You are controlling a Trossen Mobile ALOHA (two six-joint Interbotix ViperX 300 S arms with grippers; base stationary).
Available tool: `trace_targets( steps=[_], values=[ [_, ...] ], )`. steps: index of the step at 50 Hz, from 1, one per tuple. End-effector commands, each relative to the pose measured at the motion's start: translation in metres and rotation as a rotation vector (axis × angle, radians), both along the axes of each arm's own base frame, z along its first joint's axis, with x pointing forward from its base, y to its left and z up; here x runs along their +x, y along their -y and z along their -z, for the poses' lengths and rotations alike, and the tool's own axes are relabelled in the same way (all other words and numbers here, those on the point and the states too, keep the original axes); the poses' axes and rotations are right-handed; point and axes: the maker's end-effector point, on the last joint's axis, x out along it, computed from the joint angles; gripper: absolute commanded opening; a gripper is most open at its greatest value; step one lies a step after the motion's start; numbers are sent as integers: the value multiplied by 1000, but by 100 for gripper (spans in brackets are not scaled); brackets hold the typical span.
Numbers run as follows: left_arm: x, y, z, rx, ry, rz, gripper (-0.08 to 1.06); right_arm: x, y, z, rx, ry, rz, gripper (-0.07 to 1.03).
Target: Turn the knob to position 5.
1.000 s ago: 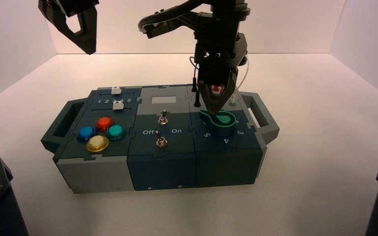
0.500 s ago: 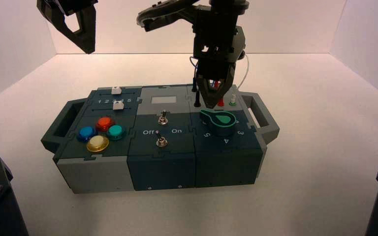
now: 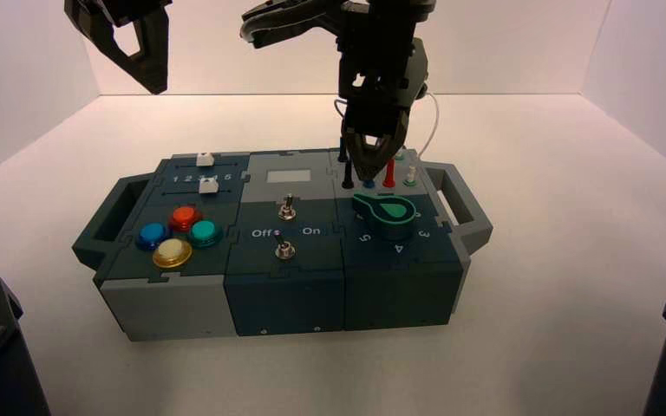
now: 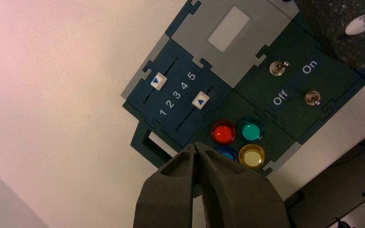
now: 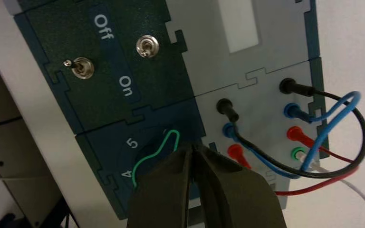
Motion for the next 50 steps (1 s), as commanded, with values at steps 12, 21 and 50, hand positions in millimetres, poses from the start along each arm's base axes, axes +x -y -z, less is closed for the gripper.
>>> trace_targets(
  steps=[12,21,50],
  values=[
    [6,4,-14,-30,39,2,-3,13,-3,1,12,22,15,-2],
    [5,3,-17,-40,50,2,-3,17,-6,2,9,32,8,-2],
    [4,2,-17,-42,52,2,-3,16,-5,12,-11,15,12,-2]
  ],
)
